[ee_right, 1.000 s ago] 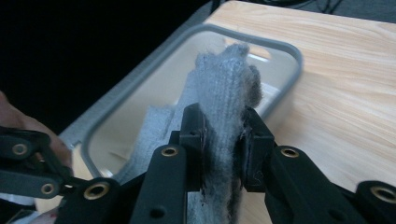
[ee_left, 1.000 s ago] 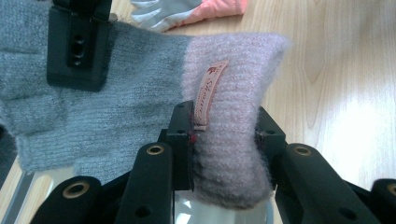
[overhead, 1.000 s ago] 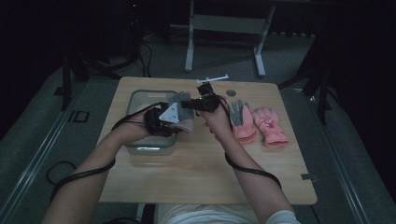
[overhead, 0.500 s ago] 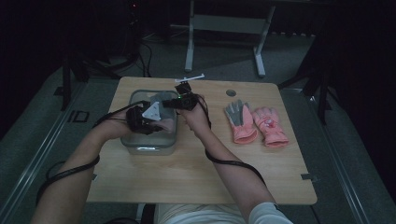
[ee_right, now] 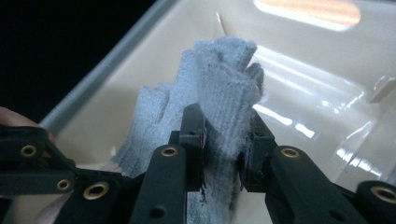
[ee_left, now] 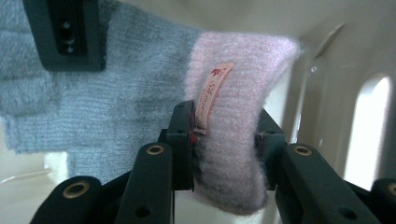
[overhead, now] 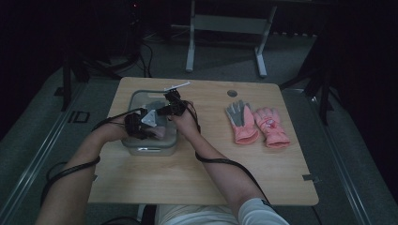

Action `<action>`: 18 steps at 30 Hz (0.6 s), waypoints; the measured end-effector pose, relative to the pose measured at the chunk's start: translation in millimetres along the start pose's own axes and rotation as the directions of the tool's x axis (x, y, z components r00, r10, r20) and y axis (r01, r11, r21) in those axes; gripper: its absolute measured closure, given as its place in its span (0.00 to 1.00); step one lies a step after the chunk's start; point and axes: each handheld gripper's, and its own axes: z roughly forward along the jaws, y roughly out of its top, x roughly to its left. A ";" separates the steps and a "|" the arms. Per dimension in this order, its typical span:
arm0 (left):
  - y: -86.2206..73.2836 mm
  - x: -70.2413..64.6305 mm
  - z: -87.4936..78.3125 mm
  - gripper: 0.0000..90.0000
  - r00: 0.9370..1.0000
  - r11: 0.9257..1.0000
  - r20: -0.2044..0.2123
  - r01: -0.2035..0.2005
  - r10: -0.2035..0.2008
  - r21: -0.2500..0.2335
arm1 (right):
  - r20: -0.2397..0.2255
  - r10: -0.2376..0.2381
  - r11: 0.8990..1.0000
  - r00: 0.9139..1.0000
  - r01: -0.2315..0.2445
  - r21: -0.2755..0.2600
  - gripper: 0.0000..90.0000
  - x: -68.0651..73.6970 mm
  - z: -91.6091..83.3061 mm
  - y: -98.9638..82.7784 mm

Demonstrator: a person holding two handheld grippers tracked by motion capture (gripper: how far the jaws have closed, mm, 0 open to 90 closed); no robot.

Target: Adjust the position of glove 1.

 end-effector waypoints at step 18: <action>5.0 8.9 25.1 0.71 0.997 0.996 0.071 -0.011 0.005 0.086 | 0.059 0.007 0.998 0.998 -0.004 -0.055 0.65 -13.3 -15.4 4.0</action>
